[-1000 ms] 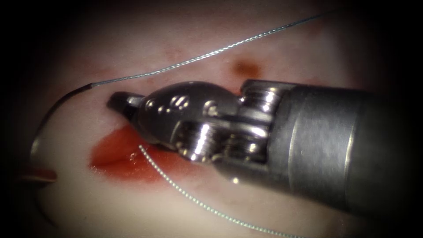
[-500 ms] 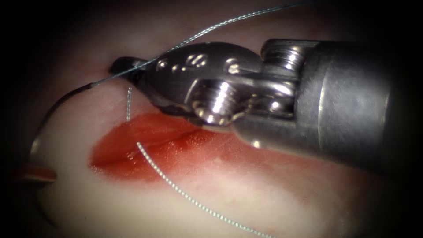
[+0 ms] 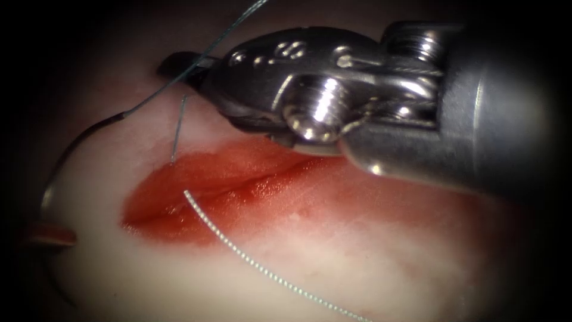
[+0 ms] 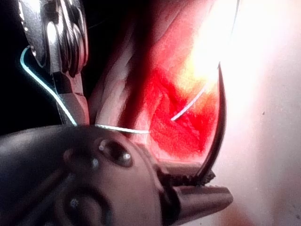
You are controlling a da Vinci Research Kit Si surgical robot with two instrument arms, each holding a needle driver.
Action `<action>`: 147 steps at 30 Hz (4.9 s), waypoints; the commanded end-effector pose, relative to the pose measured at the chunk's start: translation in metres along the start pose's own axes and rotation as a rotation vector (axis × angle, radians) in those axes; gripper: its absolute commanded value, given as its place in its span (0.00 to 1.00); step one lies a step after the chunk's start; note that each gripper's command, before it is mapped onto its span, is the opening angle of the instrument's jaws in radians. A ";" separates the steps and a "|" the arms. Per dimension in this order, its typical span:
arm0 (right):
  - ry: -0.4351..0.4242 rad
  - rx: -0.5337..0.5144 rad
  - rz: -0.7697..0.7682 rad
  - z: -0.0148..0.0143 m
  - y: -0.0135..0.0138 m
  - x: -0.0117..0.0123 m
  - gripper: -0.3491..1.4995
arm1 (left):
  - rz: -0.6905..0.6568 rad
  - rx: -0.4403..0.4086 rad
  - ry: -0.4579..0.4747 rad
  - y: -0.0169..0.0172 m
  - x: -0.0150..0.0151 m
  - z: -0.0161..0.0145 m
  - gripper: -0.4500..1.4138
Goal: Wound Closure
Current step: Mistakenly pull the suture through with the right tool, then hand the needle back to the right tool.
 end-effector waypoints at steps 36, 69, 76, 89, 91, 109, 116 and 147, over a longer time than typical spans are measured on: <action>0.028 0.143 0.055 -0.0065 -0.0068 -0.0066 0.69 | 0.002 0.244 0.158 -0.0024 0.0001 0.0006 0.00; 0.425 0.213 0.468 -0.0058 0.0005 -0.0095 0.43 | -0.060 0.833 0.578 -0.0084 0.0040 0.0054 0.00; 0.460 0.212 0.488 -0.0052 -0.0001 -0.0088 0.41 | -0.059 0.831 0.582 -0.0086 0.0040 0.0054 0.00; 0.507 0.219 0.523 -0.0057 -0.0009 -0.0073 0.31 | -0.061 0.827 0.588 -0.0087 0.0041 0.0055 0.00; 0.507 0.219 0.523 -0.0057 -0.0009 -0.0072 0.31 | -0.061 0.826 0.588 -0.0087 0.0041 0.0055 0.00; 0.507 0.221 0.527 -0.0046 -0.0015 -0.0067 0.32 | -0.065 0.817 0.612 -0.0090 0.0046 0.0052 0.00; 0.506 0.224 0.526 -0.0045 -0.0017 -0.0067 0.26 | -0.062 0.814 0.618 -0.0090 0.0048 0.0051 0.00; 0.576 0.242 0.400 -0.0069 0.0015 -0.0074 0.00 | 0.392 0.810 0.335 -0.0043 -0.0003 0.0032 0.22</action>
